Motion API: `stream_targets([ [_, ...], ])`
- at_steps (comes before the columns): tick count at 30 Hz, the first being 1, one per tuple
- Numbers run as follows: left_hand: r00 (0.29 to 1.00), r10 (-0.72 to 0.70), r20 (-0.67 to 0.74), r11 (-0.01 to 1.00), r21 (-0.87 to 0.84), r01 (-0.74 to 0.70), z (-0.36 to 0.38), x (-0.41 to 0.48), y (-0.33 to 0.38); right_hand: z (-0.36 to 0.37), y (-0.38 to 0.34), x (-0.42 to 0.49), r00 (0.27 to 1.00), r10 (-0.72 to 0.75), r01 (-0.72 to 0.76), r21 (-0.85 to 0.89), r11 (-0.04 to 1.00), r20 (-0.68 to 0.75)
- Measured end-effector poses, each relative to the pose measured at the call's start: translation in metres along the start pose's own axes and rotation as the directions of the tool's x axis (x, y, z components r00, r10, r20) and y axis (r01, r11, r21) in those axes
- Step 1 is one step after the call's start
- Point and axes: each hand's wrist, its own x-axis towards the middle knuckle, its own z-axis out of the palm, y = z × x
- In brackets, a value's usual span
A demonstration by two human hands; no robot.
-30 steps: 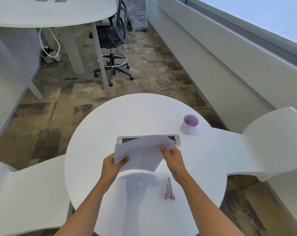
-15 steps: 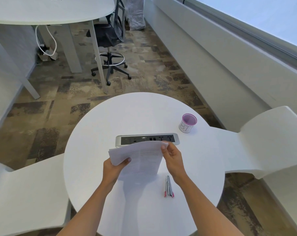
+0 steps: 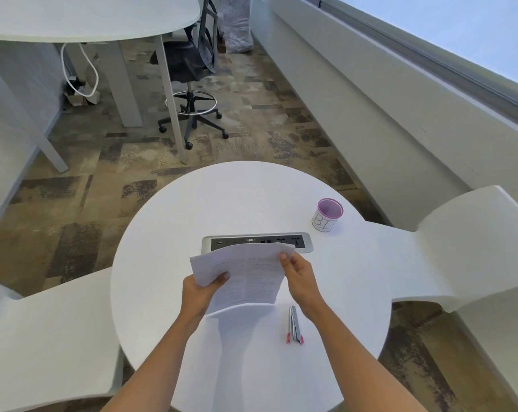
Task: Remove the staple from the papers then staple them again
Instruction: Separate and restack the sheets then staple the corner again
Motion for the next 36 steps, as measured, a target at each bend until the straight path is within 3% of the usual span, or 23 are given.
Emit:
stream_targets([
  [5,0.999,-0.006,0.033,1.0,-0.001,0.006,-0.004,0.0,0.001,-0.002,-0.004,-0.002,0.997,-0.058,0.06,0.042,0.997,-0.04],
  [20,0.99,-0.01,0.14,0.999,0.039,0.005,-0.001,-0.011,-0.011,-0.012,0.002,-0.015,0.999,0.016,-0.014,0.055,0.998,-0.036],
  [28,0.993,0.028,0.117,0.998,0.051,-0.034,-0.001,-0.011,0.004,-0.011,-0.018,-0.012,0.999,0.004,-0.001,0.066,0.998,-0.046],
  [36,0.977,0.058,0.204,0.997,0.047,-0.069,0.004,-0.013,0.034,-0.02,-0.038,-0.004,0.984,0.156,-0.127,0.28,0.951,-0.083],
])
